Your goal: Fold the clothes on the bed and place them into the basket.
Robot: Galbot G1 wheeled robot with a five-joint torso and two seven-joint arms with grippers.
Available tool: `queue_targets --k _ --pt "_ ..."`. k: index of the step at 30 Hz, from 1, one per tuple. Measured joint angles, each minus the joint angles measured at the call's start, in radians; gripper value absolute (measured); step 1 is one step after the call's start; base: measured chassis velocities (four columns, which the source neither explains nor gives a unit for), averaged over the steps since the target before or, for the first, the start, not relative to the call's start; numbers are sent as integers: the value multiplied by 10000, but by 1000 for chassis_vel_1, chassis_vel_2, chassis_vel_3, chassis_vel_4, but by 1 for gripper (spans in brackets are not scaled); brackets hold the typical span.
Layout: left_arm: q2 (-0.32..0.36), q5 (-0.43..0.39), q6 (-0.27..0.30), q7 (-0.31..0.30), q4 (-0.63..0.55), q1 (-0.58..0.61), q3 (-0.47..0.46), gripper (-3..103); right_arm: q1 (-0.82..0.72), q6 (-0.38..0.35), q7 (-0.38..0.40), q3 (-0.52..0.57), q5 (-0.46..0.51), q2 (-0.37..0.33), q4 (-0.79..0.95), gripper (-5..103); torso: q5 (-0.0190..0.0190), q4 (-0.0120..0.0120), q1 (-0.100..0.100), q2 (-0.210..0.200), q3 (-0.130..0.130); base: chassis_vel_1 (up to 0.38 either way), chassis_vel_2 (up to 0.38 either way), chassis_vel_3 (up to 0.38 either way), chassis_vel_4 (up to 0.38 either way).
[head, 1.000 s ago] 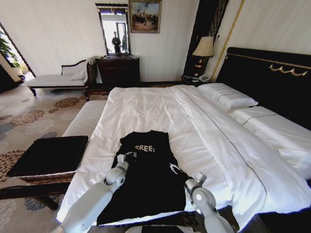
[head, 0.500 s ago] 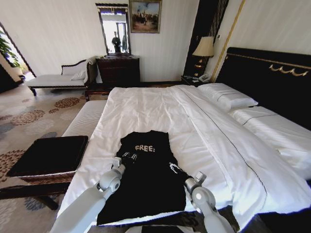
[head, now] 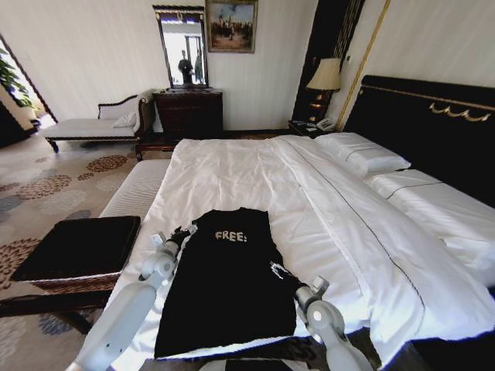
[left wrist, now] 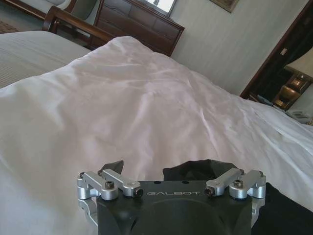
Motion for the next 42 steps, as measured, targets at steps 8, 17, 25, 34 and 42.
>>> queue_targets --k 8,17,25,34,42 --pt "-340 -448 4 611 1078 -643 207 100 10 -28 67 11 10 -38 25 100 0 1 0 0 0 0 0 0 0" --pt "-877 -950 42 691 2294 -1243 245 96 -27 -51 113 -10 14 -65 30 100 0 0 0 0 0 0 0 0 0" --pt "-1052 -1121 128 916 2716 -1511 372 70 38 -65 174 2 65 -75 20 100 1 1 0 0 0 0 0 0 0" --pt "-1279 -1066 169 952 2972 -1668 459 43 69 -83 234 -2 112 -75 5 100 0 0 0 0 0 0 0 0 0" --pt "-1290 -665 95 993 3044 -1699 425 17 59 -88 246 10 125 -75 5 100 0 0 0 0 0 0 0 0 0"
